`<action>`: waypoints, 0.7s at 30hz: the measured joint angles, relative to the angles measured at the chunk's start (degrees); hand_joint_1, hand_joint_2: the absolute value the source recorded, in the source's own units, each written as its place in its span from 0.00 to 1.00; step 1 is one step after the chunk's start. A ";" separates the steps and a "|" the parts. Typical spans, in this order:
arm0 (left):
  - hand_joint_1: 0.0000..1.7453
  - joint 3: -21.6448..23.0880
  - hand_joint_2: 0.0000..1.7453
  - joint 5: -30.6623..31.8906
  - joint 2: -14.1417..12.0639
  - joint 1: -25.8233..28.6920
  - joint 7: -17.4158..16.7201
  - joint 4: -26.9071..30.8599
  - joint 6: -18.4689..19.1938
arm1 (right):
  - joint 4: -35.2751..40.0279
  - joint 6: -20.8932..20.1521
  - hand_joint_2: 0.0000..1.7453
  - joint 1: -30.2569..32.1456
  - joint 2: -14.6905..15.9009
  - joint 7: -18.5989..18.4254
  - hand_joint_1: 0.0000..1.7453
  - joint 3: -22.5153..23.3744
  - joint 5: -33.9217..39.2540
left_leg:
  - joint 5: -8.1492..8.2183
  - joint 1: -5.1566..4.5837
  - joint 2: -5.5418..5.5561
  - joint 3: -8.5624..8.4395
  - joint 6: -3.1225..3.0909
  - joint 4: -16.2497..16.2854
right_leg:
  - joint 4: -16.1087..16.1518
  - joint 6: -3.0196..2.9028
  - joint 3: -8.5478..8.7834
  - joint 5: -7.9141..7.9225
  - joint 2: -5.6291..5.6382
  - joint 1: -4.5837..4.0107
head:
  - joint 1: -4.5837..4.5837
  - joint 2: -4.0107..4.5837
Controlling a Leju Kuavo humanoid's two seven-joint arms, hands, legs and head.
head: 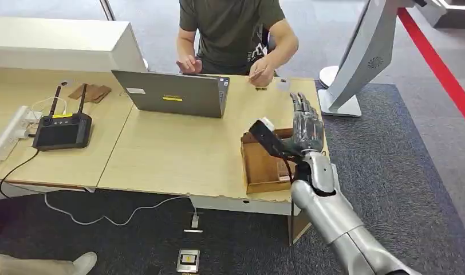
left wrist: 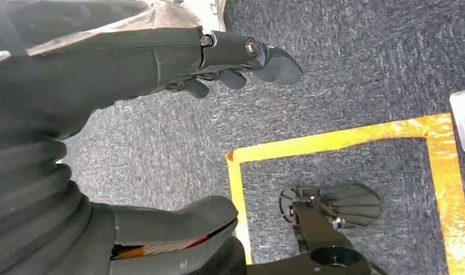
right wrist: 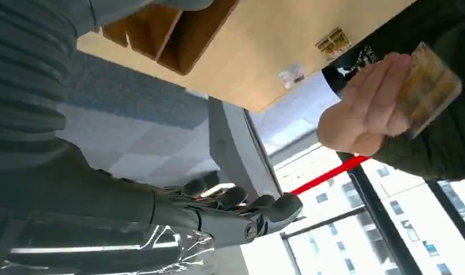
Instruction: Pass the card to the sensor for recognition and then transmit it.
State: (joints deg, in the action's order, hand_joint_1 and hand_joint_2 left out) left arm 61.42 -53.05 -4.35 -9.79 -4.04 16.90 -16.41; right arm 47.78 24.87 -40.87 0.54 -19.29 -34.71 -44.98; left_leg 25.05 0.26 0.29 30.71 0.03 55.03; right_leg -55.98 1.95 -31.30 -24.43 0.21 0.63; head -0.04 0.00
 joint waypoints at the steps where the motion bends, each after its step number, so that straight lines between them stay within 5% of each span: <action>1: 0.00 -0.02 1.00 0.11 0.00 0.08 0.00 0.00 -0.04 | -0.20 1.84 1.00 0.18 0.59 1.33 0.00 1.37 5.22 | 0.00 -0.01 0.01 0.01 0.00 0.00 | 0.00 0.00 0.02 0.00 0.00 0.00 | 0.00 0.00; 6: 0.00 -0.33 1.00 0.70 -0.02 0.68 -0.28 -0.02 -0.50 | -0.55 10.96 1.00 3.41 4.88 10.93 0.00 11.06 32.73 | 0.04 -0.01 0.06 0.00 -0.05 0.02 | 0.08 0.02 0.10 0.00 -0.05 0.03 | -0.02 0.00; 11: 0.00 -0.85 1.00 0.70 -0.09 0.83 -0.31 -0.02 -0.79 | -0.53 12.60 1.00 6.95 8.44 14.82 0.00 18.82 43.83 | 0.12 -0.08 -0.09 -0.02 -0.09 0.03 | 0.08 0.07 0.00 0.03 0.12 0.10 | 0.00 0.00; 13: 0.00 -1.01 1.00 0.66 -0.09 0.77 -0.31 -0.02 -1.12 | -0.42 12.25 1.00 8.27 9.19 16.92 0.00 21.78 54.20 | 0.12 -0.05 -0.06 -0.07 -0.09 0.03 | 0.12 0.05 0.03 -0.01 0.08 0.08 | 0.00 0.00; 14: 0.00 -1.09 1.00 0.59 -0.09 0.83 -0.31 -0.02 -1.27 | -0.50 11.20 1.00 9.21 10.12 19.09 0.00 24.04 62.63 | 0.12 -0.04 0.04 -0.04 -0.09 0.03 | 0.11 0.05 0.09 -0.04 -0.01 0.05 | 0.02 0.00; 17: 0.00 -1.60 1.00 -0.57 -0.15 1.60 0.35 -0.02 -2.23 | -1.64 7.26 1.00 12.01 12.66 23.09 0.00 28.97 72.71 | 0.14 -0.05 0.14 0.00 -0.09 0.03 | 0.12 0.03 0.02 -0.10 -0.17 0.06 | 0.02 0.00; 21: 0.00 -2.86 1.00 -3.28 -0.55 3.15 3.15 -0.02 -2.86 | -11.92 -10.41 1.00 17.66 17.82 22.91 0.00 35.79 83.89 | 0.39 0.01 0.21 -0.19 -0.23 0.03 | 0.21 0.15 0.37 -0.34 -0.26 0.00 | -0.07 0.00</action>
State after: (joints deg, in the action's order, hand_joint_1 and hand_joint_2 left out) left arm 58.55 -56.33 -4.90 -6.63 -0.89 16.87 -19.28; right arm 35.86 14.46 -23.21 18.36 3.63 1.08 38.91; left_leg 25.44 0.27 0.50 30.52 -0.20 55.06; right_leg -55.78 2.10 -30.94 -24.76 -0.05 0.63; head -0.11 0.00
